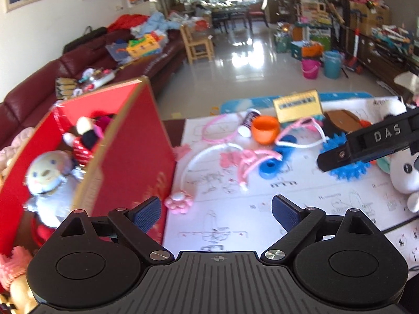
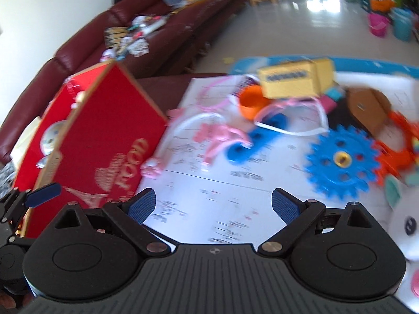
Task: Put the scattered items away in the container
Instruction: 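Withdraw both tools from the box back over the toy sheet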
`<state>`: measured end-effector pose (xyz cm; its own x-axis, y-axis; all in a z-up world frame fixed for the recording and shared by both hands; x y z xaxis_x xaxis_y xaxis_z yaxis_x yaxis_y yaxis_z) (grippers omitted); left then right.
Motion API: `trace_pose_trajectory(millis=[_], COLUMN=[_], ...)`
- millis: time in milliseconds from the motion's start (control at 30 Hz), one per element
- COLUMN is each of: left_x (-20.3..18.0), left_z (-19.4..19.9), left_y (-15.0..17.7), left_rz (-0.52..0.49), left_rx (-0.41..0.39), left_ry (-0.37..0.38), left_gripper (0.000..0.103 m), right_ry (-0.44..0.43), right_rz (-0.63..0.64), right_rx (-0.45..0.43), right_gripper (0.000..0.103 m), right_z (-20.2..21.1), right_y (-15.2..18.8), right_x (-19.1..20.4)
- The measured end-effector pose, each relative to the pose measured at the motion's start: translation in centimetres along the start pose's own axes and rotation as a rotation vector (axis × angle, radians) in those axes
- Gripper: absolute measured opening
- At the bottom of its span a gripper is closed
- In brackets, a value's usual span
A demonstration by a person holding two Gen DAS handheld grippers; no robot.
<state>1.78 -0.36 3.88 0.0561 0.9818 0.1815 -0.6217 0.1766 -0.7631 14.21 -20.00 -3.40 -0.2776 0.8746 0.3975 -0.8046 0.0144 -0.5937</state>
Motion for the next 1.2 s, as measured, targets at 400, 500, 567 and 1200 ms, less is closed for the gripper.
trace_pose_trajectory(millis=[400,500,567,1200], left_x=[-6.7,-7.1,-7.3,-8.1], left_z=[-6.2,-7.2,-7.8,-11.6], left_y=[3.1,3.2,3.3,4.6], left_rz=[-0.075,-0.087,-0.079,-0.058], left_rx=[0.096,0.104,0.117,0.209], left_ry=[0.138,0.145,0.148,0.169], left_gripper=[0.097,0.097,0.097,0.097], right_ry=[0.162,0.168,0.177,0.300], right_rz=[-0.224,-0.233,-0.245,-0.172], right_rx=[0.049,0.052,0.055,0.003], right_gripper=[0.096,0.096,0.096,0.097], right_z=[-0.4,-0.8,-1.1,-9.3], right_y=[2.5,2.3,2.2,-5.0], right_x=[-10.3,-11.1,-11.7,-16.5])
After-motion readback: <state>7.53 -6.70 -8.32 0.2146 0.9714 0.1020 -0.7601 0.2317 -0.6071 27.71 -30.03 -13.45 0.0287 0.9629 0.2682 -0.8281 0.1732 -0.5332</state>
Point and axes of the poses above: each gripper's, at about its wrist camera, not at the fingertips, and z roughly against the way its jaws point, x to its left, y to its underside, the point moved 4 cm from there along -z, roughly the way its jaws point, and after that the axes turned 6 degrees about -x, right-handed, at the moved point
